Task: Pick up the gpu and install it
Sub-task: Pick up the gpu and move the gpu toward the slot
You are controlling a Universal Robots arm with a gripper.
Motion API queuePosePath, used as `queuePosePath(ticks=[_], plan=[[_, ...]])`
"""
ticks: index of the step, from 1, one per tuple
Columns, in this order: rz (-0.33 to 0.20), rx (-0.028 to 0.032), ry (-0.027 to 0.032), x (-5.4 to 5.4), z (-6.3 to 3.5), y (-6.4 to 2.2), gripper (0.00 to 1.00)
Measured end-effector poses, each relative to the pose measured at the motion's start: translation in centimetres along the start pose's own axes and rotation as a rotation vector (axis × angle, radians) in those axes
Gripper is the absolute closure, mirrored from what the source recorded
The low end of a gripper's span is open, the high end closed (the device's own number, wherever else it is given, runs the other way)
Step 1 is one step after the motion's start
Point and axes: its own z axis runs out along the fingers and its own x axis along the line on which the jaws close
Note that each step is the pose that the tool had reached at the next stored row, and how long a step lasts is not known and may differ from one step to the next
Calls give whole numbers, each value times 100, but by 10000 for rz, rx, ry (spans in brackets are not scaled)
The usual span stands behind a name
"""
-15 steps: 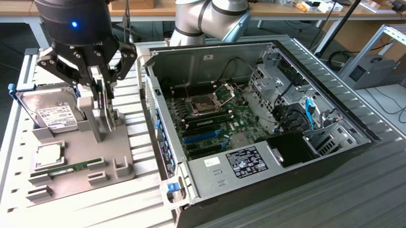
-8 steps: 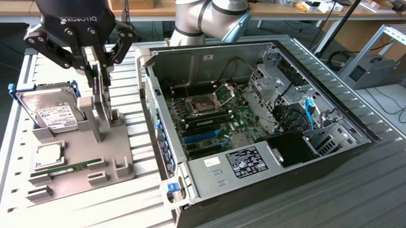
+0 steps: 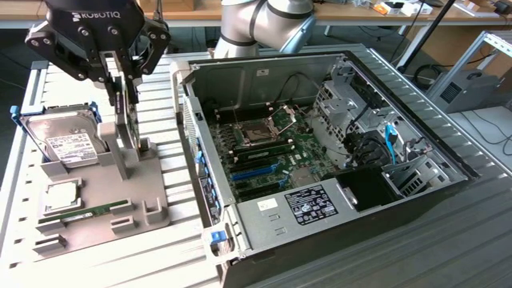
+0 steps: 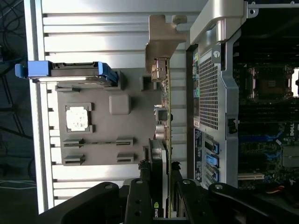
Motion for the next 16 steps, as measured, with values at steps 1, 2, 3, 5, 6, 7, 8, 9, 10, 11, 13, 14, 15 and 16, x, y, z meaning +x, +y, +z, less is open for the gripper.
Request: queuePosePath(ticks=[1, 2, 3, 5, 6, 7, 8, 9, 10, 11, 13, 14, 15, 16], plan=[[0, 1, 1, 0, 0, 0, 73], [0, 1, 1, 0, -1, 0, 73], [1, 2, 3, -2, -2, 0, 73], [0, 2, 2, -24, -1, 1, 73], [0, 1, 1, -61, -1, 3, 73], [1, 1, 1, -97, 0, 4, 73], [0, 0, 0, -125, 1, 5, 73], [-1, 1, 1, -164, 1, 5, 73], [0, 1, 1, -209, 2, 7, 73], [0, 1, 1, -237, 2, 8, 73], [1, 1, 1, -325, 3, 11, 73], [0, 1, 1, -370, 3, 13, 73], [-1, 1, 1, -407, 3, 14, 73], [0, 1, 1, -440, 3, 15, 73]])
